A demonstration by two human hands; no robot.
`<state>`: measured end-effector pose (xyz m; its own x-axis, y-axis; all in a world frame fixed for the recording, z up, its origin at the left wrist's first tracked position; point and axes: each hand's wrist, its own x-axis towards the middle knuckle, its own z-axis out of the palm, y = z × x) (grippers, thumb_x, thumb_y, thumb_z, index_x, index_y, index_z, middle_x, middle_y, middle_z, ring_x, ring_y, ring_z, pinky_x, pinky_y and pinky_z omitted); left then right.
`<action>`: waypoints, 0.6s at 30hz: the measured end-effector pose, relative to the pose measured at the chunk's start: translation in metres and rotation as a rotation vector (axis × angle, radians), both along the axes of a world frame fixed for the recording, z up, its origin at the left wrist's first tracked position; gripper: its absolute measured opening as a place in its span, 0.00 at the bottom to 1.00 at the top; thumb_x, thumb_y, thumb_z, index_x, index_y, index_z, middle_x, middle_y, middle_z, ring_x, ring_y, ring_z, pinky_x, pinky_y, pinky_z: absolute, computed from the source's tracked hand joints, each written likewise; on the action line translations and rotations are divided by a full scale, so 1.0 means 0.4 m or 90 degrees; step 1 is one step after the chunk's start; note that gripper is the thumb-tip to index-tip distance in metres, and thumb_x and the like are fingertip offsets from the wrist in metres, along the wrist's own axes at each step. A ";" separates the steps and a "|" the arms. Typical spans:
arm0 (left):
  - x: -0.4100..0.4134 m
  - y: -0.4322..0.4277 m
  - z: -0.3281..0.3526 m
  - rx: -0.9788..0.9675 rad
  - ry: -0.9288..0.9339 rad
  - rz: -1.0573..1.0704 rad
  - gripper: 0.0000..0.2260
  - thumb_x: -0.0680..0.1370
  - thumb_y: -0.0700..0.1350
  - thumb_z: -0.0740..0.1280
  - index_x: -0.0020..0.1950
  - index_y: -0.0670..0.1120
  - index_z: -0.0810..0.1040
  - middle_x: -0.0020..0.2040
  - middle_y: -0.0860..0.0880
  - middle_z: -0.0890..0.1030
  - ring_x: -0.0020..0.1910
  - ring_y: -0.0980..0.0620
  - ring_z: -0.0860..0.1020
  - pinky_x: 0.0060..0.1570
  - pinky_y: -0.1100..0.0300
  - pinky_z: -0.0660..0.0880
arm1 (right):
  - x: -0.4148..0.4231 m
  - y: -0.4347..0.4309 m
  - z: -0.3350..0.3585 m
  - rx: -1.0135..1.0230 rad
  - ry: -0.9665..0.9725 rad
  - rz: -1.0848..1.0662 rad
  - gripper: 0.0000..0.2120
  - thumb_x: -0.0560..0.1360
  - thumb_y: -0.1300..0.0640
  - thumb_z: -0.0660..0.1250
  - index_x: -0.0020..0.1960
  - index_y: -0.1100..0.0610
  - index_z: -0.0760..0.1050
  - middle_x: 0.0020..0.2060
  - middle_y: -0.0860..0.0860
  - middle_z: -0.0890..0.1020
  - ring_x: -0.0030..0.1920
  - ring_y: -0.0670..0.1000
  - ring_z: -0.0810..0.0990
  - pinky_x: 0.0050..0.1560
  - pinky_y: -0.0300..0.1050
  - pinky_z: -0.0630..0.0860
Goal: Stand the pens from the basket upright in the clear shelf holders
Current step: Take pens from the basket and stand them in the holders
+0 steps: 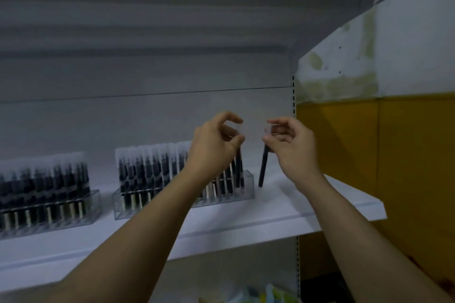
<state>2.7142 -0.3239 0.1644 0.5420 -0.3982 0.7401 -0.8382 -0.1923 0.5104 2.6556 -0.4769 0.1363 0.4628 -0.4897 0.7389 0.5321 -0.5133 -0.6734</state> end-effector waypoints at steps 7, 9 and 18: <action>0.084 -0.034 0.021 -0.030 -0.041 0.028 0.08 0.76 0.44 0.71 0.53 0.52 0.76 0.50 0.55 0.78 0.43 0.59 0.81 0.36 0.65 0.80 | 0.101 -0.020 0.031 0.016 -0.048 0.001 0.18 0.72 0.64 0.72 0.46 0.41 0.74 0.44 0.46 0.79 0.45 0.50 0.82 0.49 0.56 0.82; 0.101 -0.036 0.025 -0.034 -0.043 0.027 0.09 0.76 0.44 0.71 0.54 0.51 0.76 0.51 0.54 0.78 0.43 0.58 0.81 0.37 0.65 0.79 | 0.129 -0.023 0.038 0.015 -0.047 0.003 0.18 0.72 0.64 0.72 0.47 0.41 0.74 0.44 0.45 0.79 0.46 0.50 0.82 0.49 0.56 0.82; 0.144 -0.062 0.017 -0.021 0.002 0.024 0.09 0.75 0.43 0.71 0.53 0.51 0.76 0.49 0.55 0.78 0.42 0.58 0.81 0.38 0.62 0.80 | 0.175 -0.037 0.014 -0.012 0.051 0.007 0.14 0.73 0.64 0.72 0.51 0.48 0.75 0.45 0.46 0.79 0.46 0.49 0.81 0.50 0.52 0.82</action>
